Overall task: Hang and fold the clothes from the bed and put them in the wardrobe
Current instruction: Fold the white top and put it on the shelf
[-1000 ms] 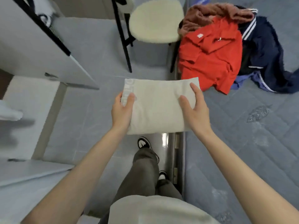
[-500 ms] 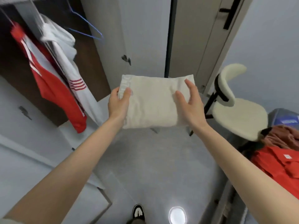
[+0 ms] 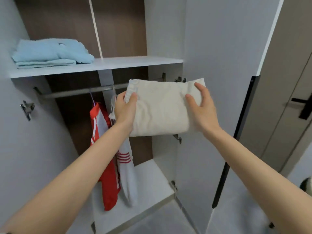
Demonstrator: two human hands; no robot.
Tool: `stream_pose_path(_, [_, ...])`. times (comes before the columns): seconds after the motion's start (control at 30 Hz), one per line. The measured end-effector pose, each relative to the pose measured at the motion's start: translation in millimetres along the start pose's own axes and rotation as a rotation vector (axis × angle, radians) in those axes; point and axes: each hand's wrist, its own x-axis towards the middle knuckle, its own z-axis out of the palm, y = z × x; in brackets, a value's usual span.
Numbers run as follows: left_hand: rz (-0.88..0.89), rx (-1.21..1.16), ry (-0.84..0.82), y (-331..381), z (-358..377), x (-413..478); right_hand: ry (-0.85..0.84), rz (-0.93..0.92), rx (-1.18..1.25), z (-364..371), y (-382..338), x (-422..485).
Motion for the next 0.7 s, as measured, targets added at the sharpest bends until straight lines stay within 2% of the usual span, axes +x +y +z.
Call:
stream_pose_path(0.37, [0.114, 0.066, 0.317, 50.1, 15.4, 153.4, -0.146, -0.153, 0.156, 86.5, -15.4, 186.4])
stream_pose_path(0.53, [0.143, 0.089, 0.343, 67.0, 4.8, 239.1, -0.195, -0.221, 0.208, 147.2, -24.1, 263.2])
stream_pose_path(0.7, [0.173, 0.162, 0.3, 75.3, -9.9, 335.3, -0.208, -0.251, 0.191, 217.2, -27.4, 336.1])
